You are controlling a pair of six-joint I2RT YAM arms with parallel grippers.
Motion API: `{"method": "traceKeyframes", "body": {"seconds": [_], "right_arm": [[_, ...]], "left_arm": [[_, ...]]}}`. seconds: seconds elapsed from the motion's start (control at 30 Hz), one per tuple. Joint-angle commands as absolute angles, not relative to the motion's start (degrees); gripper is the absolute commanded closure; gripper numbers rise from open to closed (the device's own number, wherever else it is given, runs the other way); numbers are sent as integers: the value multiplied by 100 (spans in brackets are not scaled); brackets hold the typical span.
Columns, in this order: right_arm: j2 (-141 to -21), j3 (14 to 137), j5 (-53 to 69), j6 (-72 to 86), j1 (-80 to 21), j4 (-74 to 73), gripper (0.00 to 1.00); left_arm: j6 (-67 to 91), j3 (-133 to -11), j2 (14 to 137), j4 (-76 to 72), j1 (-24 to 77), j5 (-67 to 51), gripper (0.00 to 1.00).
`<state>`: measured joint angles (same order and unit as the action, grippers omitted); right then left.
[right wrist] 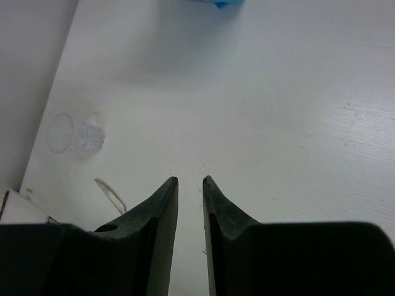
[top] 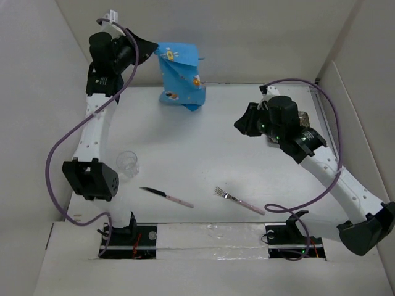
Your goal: Set the dinner table for one person
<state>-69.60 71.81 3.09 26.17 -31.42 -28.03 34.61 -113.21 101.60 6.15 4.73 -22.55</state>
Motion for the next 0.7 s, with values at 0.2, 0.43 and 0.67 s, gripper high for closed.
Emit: {"method": "traceKeyframes", "body": {"seconds": [0.2, 0.43, 0.67], "right_arm": [[-6548, 7322, -333, 2839, -2953, -2462, 42], [-7294, 6689, -351, 2909, -2602, -2110, 32], [-8717, 6714, -378, 3006, -2417, -1890, 100]], "left_arm": [[5255, -7948, 8587, -2658, -34, -4570, 100], [5318, -7206, 9710, -2988, -826, -4843, 100], [5572, -8050, 11012, -3155, -879, -4843, 100]]}}
